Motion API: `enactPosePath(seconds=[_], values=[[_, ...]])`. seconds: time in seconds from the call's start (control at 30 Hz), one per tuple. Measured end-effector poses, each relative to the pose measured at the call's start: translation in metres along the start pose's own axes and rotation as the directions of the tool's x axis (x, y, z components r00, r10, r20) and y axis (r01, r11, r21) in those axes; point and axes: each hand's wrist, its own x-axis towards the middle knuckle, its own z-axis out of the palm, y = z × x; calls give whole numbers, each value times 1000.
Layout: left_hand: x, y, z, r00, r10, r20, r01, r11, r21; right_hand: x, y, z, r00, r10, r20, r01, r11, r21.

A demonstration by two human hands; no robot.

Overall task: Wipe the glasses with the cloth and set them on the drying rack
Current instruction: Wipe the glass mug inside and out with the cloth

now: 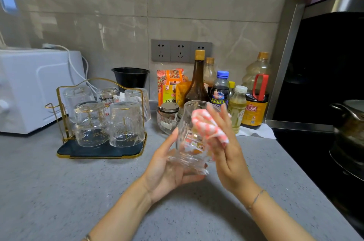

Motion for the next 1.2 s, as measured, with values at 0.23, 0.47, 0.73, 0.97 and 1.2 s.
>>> enactPosePath(seconds=[0.23, 0.47, 0.73, 0.97, 1.2], values=[[-1, -2, -2, 1000, -17, 13, 16, 999, 52, 1, -2, 1, 997, 42, -67, -39, 998, 46], [1, -1, -3, 988, 155, -15, -155, 988, -16, -8, -12, 13, 996, -33, 80, 26, 996, 82], [-2, 7, 1, 967, 231, -111, -237, 970, -52, -14, -15, 18, 962, -178, 208, 185, 983, -16], [-1, 2, 1, 982, 178, -64, -176, 984, 32, -10, -12, 14, 978, -143, 154, 167, 974, -155], [1, -4, 1, 992, 121, -38, -114, 982, 149, 2, -8, -1, 999, 17, 27, -14, 995, -99]])
